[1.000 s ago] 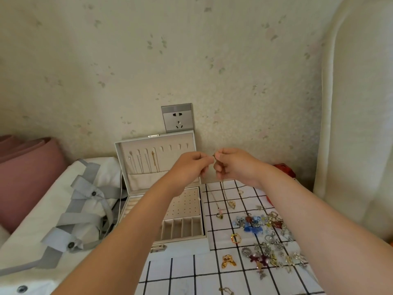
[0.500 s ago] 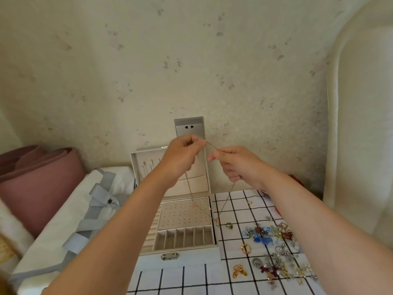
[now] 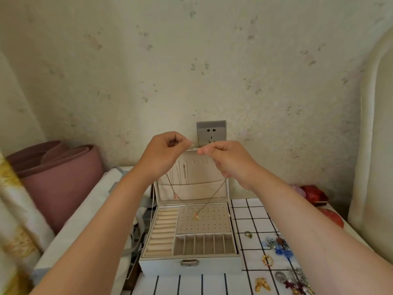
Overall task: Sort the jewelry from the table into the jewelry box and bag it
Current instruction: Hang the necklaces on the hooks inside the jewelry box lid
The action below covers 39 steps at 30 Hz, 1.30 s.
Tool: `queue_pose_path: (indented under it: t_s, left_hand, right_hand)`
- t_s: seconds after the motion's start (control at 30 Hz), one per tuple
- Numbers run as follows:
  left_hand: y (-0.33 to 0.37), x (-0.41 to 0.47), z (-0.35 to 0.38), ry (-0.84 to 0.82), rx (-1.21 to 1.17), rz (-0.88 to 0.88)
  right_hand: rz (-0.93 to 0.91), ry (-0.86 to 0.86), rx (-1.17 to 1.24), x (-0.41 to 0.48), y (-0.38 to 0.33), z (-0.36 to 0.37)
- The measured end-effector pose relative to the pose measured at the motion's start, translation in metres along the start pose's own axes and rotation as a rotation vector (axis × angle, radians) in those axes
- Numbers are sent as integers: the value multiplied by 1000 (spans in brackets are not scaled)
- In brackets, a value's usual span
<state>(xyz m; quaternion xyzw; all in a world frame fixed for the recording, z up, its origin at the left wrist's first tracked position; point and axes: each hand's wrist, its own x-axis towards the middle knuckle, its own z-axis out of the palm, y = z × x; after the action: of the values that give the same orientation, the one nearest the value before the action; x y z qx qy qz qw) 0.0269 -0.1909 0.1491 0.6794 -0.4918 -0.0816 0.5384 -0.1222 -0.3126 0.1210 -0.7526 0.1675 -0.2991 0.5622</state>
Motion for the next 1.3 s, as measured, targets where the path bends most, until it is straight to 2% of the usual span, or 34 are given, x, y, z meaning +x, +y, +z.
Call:
queue_pose_path:
  t_s: [0.13,0.37,0.47,0.63,0.73,0.8,0.97,1.1,1.3]
  left_hand:
    - [-28,-4,-3,-9,5,-3]
    - [-68,-1,1,-56,-44,-14]
    - [-81,7,4,-87,1,17]
    - [-96,13,7,-105,27,32]
    - [-104,16,8,-111,101,29]
    - [-110,19,11,-89,153,17]
    - [-117,22,30,118,208,-31]
    - [-118,22,43,287,231,-94]
    - [-119,21,53,318,259,-178]
  right_hand:
    - [52,14,-51,7,17,21]
    - [207,-73,184,19,35,48]
    - [229,-82,206,23,43,54]
    - [154,13,-28,30,59,55]
    - [144,69,2,32,63,53]
    - [139,150,-59,34,65,53]
    - [-34,338,-453,53,77,55]
    - [-191,525,-587,65,78,60]
    - [-112,615,-629,74,79,63]
